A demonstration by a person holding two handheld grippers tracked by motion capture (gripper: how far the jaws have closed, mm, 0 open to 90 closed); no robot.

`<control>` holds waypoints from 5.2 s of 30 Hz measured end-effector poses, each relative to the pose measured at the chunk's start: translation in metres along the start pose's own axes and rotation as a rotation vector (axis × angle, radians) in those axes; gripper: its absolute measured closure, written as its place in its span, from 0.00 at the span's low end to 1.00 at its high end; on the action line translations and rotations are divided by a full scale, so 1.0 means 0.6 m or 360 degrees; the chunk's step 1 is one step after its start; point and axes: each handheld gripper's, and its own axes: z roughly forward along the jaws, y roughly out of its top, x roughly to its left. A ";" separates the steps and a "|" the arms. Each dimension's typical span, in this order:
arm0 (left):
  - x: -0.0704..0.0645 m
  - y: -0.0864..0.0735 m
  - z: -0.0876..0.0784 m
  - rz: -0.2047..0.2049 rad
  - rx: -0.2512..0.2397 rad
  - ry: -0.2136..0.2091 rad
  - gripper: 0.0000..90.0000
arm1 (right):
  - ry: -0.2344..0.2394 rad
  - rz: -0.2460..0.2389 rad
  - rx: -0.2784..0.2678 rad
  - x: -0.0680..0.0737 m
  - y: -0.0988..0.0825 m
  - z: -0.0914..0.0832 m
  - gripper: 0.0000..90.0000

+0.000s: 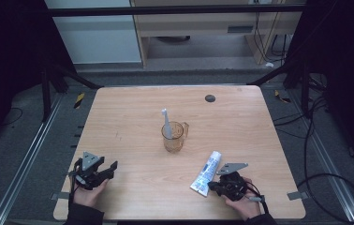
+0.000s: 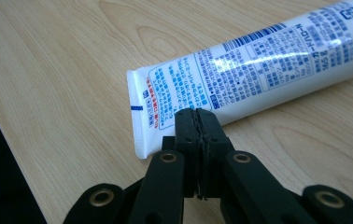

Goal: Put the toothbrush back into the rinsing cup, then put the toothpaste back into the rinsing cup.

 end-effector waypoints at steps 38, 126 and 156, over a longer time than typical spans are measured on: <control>0.000 0.003 0.002 0.0015 0.0022 0.0039 0.45 | -0.0285 0.0163 -0.0360 -0.080 0.064 -0.029 1.00; 0.005 0.003 0.008 0.0015 0.0052 0.0037 0.43 | -0.0292 0.0056 -0.0123 -0.041 0.055 -0.062 0.57; 0.003 0.003 0.018 0.0027 0.0109 0.0022 0.42 | -0.0234 0.0039 0.0066 -0.015 0.097 -0.008 0.44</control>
